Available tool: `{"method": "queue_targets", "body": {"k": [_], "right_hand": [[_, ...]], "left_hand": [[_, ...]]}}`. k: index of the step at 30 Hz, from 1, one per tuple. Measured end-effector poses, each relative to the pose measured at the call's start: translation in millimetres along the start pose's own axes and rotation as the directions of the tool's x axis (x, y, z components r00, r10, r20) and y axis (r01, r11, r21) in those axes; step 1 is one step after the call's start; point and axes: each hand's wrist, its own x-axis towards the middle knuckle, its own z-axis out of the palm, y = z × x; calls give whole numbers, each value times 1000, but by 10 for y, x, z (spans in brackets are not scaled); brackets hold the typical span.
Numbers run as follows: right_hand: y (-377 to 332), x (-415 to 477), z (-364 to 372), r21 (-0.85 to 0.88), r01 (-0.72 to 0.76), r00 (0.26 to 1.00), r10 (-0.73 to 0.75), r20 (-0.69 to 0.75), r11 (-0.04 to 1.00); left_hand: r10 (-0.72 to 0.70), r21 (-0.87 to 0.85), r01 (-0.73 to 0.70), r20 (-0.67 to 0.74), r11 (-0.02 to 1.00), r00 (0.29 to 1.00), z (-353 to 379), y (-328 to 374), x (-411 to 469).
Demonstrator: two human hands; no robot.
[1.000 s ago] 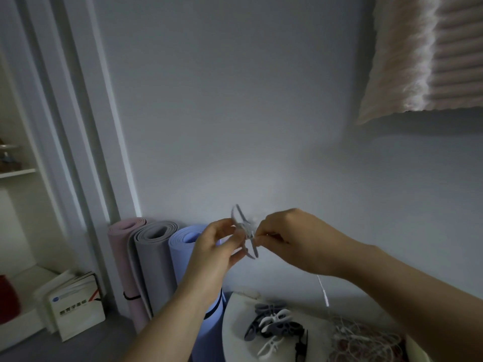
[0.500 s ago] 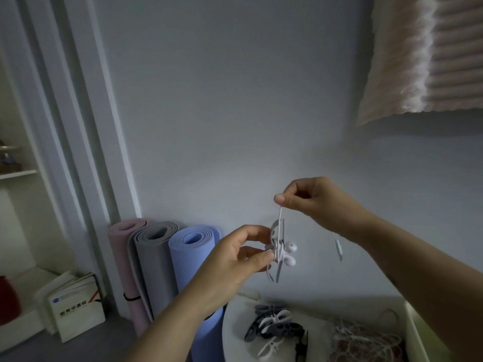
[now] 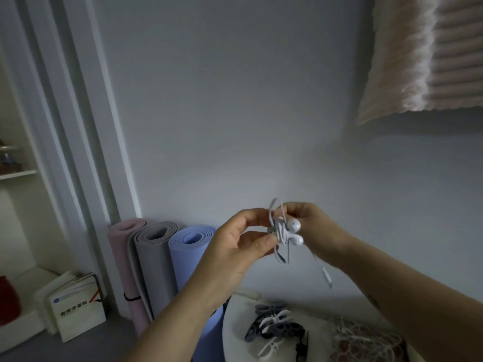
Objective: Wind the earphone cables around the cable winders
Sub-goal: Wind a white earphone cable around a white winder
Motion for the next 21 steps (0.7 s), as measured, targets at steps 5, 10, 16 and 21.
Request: {"method": "queue_targets", "body": {"k": [5,10,16,21], "right_hand": [[155,-115,210,-126,-55,998,57,19,991],[155,-144,240,-324,89,986,-37,163,942],[1,-185,237,-583,295,951,-176,253,757],[-250,-91,91,-644,351,932,-318,174,679]], "left_hand": [[-64,-242,12,-208,970,976,-53,-75,25],[-179,-357,45,-353,933,919,-147,-140,25],[-218,-226,128,-438,966,872,-192,-212,39],[-147,63,190,-418,980,896,-149,-281,-3]]}}
